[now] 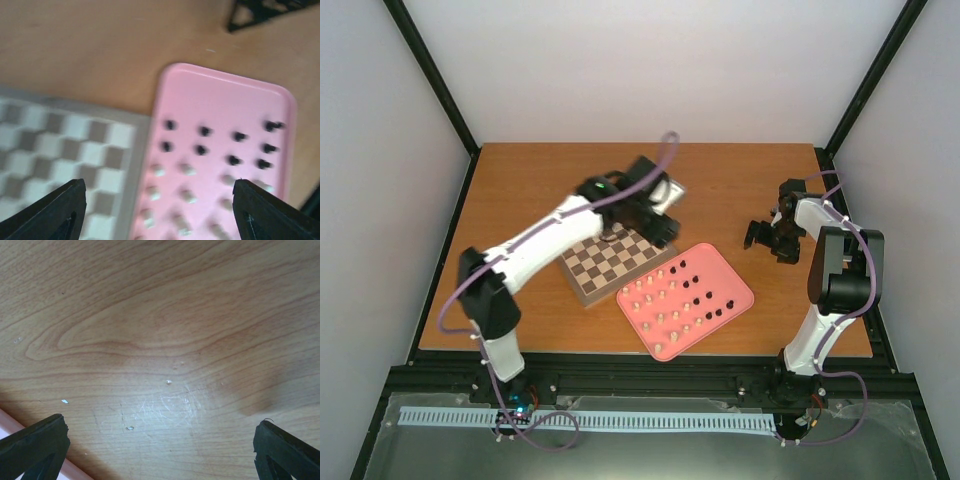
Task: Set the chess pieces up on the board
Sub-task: Pick up the chess piece from the storage box.
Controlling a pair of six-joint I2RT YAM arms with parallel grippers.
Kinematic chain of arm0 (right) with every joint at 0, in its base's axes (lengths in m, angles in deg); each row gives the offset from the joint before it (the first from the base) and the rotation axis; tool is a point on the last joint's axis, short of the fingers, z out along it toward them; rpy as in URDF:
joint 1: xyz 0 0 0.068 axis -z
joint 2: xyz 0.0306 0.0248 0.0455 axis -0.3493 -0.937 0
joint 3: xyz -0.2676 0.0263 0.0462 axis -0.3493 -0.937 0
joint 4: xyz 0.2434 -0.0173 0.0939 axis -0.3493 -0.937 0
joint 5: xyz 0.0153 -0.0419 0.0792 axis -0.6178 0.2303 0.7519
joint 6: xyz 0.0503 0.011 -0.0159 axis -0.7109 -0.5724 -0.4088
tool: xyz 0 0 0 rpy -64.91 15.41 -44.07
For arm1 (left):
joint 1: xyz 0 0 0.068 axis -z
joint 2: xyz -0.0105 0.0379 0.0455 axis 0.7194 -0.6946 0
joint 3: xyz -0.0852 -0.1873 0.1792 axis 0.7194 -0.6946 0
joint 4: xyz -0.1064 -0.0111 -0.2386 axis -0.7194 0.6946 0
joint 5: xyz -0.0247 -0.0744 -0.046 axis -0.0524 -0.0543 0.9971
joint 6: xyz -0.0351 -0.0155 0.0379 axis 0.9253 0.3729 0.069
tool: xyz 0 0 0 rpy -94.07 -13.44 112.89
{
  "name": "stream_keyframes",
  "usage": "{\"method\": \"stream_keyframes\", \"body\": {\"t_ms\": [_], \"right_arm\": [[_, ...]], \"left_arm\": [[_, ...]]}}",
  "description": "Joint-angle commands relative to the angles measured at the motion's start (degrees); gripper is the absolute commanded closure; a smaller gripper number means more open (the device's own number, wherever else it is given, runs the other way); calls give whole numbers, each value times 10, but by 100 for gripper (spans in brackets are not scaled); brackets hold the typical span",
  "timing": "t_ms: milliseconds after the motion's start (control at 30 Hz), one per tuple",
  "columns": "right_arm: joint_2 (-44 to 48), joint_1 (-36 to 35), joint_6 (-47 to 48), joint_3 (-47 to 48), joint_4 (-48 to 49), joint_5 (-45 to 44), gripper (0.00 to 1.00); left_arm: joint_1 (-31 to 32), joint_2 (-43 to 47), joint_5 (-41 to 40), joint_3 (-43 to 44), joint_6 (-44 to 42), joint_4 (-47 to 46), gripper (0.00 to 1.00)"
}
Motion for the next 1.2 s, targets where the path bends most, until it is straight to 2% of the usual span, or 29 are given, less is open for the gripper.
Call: {"method": "stream_keyframes", "body": {"t_ms": [0, 167, 433, 667, 933, 1067, 1167], "right_arm": [[-6, 2, 2, 8, 2, -7, 0], [-4, 1, 2, 10, 3, -6, 0], [8, 2, 2, 5, 5, -4, 0], [8, 2, 2, 8, 5, -5, 0], [10, 2, 2, 6, 4, -4, 0], [10, 2, 2, 6, 4, -4, 0], [9, 2, 3, 5, 5, -2, 0]], "left_arm": [[110, -94, 40, 64, -22, 15, 18], [191, -199, 52, 146, -40, 26, 19], [257, -299, 80, 206, -75, 35, 22], [266, -354, 86, 248, -74, 31, 26], [265, -411, 20, 294, -53, 23, 41], [266, -427, 17, 303, -51, 26, 52], [266, -431, 16, 301, -50, 28, 54]]}}
